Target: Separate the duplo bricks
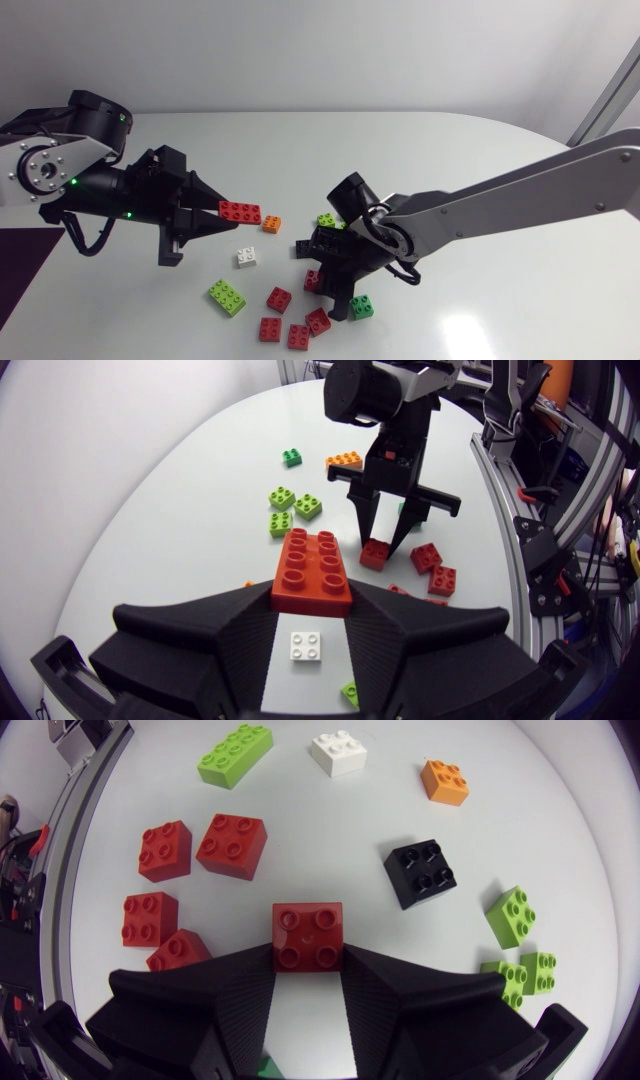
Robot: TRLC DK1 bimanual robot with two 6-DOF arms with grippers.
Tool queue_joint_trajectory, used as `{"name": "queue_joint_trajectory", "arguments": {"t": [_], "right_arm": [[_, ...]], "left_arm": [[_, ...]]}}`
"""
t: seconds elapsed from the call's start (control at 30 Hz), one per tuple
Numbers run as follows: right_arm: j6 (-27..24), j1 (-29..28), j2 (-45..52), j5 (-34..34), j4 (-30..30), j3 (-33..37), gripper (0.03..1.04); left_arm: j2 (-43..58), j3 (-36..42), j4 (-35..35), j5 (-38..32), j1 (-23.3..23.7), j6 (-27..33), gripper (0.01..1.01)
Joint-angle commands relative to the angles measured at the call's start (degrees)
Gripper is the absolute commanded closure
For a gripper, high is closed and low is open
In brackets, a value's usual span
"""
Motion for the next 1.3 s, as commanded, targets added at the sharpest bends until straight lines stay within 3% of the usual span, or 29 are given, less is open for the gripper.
{"name": "queue_joint_trajectory", "arguments": {"t": [0.0, 0.17, 0.27, 0.3, 0.6, 0.9, 1.27], "right_arm": [[-0.96, 0.73, 1.25, 0.25, -1.75, 1.02, 0.66], [-0.61, 0.55, -0.25, 0.16, -2.37, 1.19, 0.57], [-0.08, 0.55, -2.18, 0.16, -3.77, 1.02, 0.12], [0.18, 0.64, -2.8, 0.16, -3.77, 0.84, 0.07], [1.15, 1.69, -9.21, 0.69, -4.39, -1.53, 0.07], [0.8, -1.12, -19.23, 0.51, -7.11, -5.93, 0.07], [1.24, -2.0, -26.79, -0.02, -8.78, -9.97, 0.07]], "left_arm": [[1.86, -1.75, 0.56, 1.08, 2.32, 2.95, 0.744], [5.82, -2.11, 2.32, 1.43, 6.89, 4.8, 0.744], [8.02, -2.37, 3.29, 2.05, 9.18, 5.59, 0.743], [8.63, -2.46, 3.29, 2.14, 9.79, 6.12, 0.743], [12.76, -3.78, 6.19, 2.49, 12.34, 7.17, 0.738], [18.56, -4.13, 11.2, 2.4, 13.57, 6.56, 0.734], [25.24, -3.51, 16.82, 1.17, 14.27, 5.15, 0.672]]}}
